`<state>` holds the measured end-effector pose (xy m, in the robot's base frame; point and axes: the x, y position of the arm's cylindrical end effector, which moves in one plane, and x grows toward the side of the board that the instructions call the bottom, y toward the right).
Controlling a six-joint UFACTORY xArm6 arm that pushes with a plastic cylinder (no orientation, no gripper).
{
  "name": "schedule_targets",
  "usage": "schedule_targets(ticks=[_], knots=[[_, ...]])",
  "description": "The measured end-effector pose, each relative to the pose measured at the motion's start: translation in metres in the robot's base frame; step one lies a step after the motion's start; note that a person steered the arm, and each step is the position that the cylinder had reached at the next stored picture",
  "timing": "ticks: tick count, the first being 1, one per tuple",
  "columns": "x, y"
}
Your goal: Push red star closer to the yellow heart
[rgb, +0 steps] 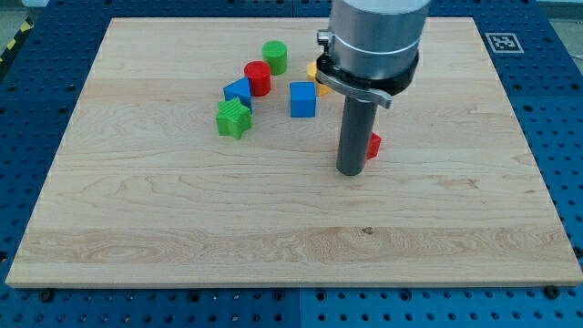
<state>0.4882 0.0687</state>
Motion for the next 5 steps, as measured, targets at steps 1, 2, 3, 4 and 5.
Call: schedule_targets(ticks=[1, 2, 3, 4, 5], knots=[[-0.002, 0.000], [-0.003, 0.004], [-0.007, 0.009], [-0.012, 0.009], [-0.017, 0.009]])
